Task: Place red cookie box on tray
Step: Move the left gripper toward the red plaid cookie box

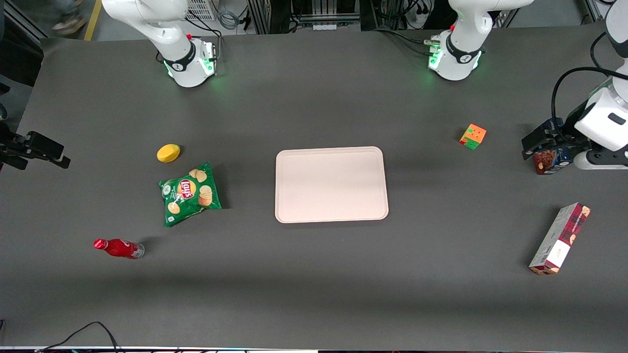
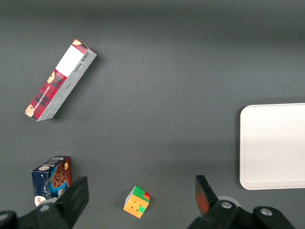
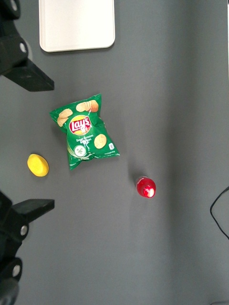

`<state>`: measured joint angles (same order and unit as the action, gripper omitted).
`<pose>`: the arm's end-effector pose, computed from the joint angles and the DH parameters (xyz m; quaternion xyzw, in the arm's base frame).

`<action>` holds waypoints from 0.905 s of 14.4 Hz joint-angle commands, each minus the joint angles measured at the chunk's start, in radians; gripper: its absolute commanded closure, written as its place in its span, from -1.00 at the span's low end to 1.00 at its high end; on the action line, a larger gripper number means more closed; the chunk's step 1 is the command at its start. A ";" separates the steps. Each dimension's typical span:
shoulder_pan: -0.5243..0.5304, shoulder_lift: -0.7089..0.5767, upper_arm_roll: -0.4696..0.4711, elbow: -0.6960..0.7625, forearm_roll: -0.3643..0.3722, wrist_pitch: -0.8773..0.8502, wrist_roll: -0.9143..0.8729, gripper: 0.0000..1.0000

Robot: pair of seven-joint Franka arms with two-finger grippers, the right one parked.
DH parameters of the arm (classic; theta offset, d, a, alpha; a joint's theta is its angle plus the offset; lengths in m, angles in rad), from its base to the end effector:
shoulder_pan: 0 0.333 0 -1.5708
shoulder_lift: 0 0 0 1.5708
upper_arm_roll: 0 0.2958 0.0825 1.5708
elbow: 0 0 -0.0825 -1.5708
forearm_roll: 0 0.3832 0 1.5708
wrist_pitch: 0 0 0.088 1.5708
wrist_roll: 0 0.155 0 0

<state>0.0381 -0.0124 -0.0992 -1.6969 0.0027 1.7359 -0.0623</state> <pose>0.5637 -0.0343 0.5180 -0.9997 -0.0004 -0.0257 0.0004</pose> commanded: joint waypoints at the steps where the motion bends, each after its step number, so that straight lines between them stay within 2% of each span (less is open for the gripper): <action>1: 0.000 0.006 0.004 0.017 0.014 -0.021 0.018 -1.00; 11: 0.002 0.037 0.079 0.020 0.037 -0.015 0.139 -1.00; 13: 0.002 0.055 0.110 0.020 0.042 0.000 0.224 -1.00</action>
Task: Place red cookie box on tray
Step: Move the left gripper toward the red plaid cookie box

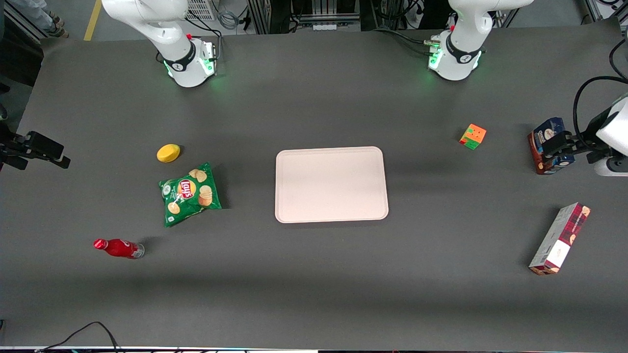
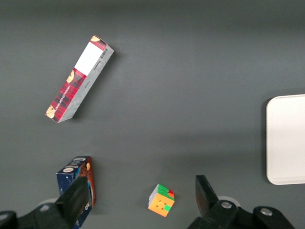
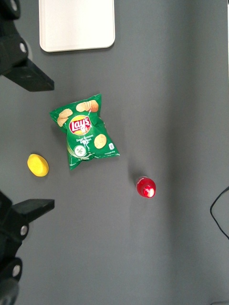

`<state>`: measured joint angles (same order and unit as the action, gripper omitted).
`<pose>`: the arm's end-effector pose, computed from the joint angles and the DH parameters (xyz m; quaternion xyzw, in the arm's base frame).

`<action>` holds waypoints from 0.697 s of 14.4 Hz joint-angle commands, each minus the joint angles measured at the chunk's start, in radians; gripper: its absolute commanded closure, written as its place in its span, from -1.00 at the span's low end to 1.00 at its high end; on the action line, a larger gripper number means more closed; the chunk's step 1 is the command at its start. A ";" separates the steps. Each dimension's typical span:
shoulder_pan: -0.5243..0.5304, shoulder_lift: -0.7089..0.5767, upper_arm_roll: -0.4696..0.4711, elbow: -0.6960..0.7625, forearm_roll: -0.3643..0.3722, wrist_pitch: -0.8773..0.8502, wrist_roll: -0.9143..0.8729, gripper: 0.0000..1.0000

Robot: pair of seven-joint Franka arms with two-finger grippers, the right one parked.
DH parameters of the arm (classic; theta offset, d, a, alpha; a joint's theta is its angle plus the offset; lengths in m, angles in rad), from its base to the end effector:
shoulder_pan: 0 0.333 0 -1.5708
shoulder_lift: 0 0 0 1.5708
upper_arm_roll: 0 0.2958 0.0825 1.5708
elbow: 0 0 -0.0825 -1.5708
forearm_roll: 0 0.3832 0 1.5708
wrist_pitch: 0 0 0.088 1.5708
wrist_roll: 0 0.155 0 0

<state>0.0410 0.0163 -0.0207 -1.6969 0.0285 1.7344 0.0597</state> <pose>0.5694 0.0156 0.5017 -0.9996 0.0219 -0.0100 0.0143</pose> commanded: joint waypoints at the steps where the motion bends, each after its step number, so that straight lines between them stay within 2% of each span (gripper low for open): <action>1: -0.001 0.042 0.050 0.022 0.016 0.007 0.161 -1.00; 3: -0.001 0.083 0.076 0.042 0.017 0.007 0.289 -1.00; 7: 0.000 0.129 0.097 0.039 0.102 0.080 0.497 -1.00; 10: 0.008 0.183 0.154 0.033 0.073 0.161 0.655 -1.00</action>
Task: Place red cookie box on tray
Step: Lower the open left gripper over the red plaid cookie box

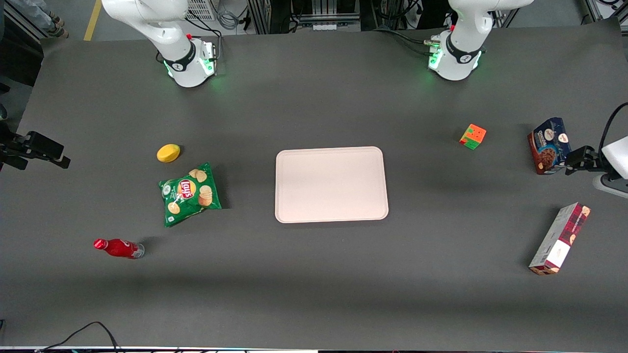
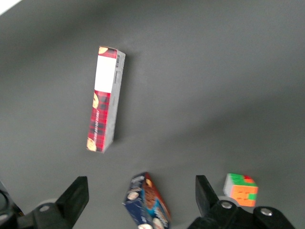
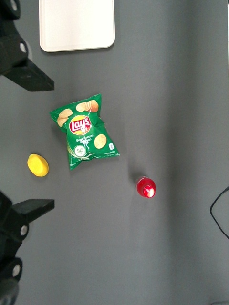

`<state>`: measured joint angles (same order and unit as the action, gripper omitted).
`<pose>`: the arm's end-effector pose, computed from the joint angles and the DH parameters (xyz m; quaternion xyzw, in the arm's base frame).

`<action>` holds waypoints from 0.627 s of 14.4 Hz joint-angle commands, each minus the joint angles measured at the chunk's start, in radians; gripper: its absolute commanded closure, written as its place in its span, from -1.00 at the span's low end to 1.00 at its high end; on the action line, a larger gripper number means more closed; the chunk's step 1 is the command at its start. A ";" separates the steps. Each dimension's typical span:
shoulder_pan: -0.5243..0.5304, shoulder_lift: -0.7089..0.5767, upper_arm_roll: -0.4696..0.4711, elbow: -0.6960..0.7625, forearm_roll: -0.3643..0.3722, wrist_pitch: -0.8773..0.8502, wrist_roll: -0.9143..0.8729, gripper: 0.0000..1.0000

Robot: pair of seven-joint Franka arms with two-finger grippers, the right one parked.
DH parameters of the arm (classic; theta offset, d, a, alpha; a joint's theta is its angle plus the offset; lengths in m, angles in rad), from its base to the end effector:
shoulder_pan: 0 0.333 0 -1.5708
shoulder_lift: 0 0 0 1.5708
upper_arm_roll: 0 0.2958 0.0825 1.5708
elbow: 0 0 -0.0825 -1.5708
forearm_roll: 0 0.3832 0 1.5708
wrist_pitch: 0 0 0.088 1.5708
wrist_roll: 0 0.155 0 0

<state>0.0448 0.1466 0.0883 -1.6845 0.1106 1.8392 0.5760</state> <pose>0.5988 0.0922 0.4416 -0.9704 0.2338 0.0168 0.0575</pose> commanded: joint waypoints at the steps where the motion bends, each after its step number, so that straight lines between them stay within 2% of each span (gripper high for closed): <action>1: 0.010 0.073 0.051 0.020 -0.025 0.083 0.156 -1.00; 6: 0.024 0.180 0.076 0.020 -0.048 0.219 0.257 -1.00; 9: 0.041 0.252 0.079 0.022 -0.088 0.297 0.367 -1.00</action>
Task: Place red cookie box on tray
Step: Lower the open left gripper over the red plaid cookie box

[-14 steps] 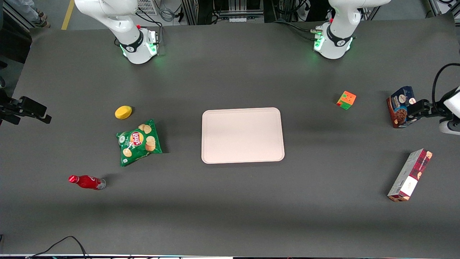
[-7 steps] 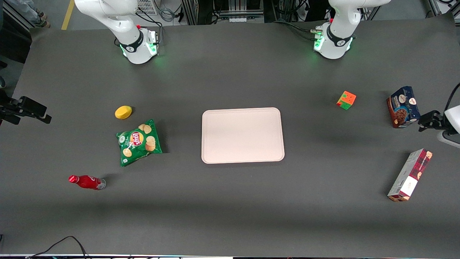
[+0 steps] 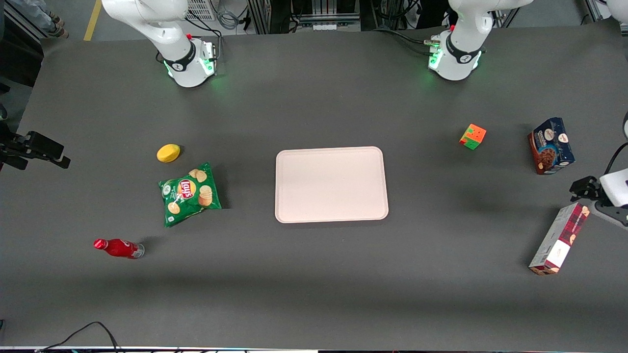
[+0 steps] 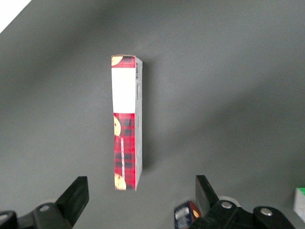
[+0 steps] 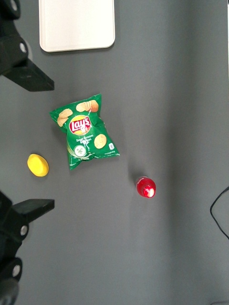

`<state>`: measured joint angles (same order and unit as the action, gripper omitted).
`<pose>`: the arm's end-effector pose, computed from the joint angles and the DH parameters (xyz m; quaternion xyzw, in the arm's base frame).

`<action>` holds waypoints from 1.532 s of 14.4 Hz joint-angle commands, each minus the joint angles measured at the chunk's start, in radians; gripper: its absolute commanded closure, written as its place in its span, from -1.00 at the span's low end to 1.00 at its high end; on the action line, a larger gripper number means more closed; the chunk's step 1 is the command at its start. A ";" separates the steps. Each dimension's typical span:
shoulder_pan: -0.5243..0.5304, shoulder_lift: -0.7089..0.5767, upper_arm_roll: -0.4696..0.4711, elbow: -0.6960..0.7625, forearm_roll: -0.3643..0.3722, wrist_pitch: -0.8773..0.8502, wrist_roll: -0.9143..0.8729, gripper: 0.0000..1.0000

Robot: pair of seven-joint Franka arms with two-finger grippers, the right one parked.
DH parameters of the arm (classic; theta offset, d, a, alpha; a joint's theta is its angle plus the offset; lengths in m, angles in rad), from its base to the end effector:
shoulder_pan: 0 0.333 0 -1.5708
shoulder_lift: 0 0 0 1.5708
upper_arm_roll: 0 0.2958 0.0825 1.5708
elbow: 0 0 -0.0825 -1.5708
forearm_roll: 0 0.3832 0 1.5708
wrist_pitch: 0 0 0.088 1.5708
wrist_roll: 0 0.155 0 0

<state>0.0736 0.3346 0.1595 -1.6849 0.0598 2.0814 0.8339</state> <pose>0.6361 0.1501 0.3471 -0.9476 0.3134 -0.0015 0.0618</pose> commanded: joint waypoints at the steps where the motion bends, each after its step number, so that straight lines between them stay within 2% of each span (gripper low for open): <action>1: 0.017 0.079 0.008 0.022 -0.037 0.074 0.113 -1.00; 4: 0.031 0.135 0.009 0.024 -0.040 0.159 0.114 -1.00; 7: 0.046 0.185 0.009 0.027 -0.100 0.190 0.116 -1.00; 15: 0.061 0.277 0.008 0.025 -0.104 0.333 0.140 -1.00; 22: 0.063 0.359 0.008 0.021 -0.153 0.403 0.198 -1.00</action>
<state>0.1346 0.6546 0.1649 -1.6790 -0.0638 2.4398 0.9726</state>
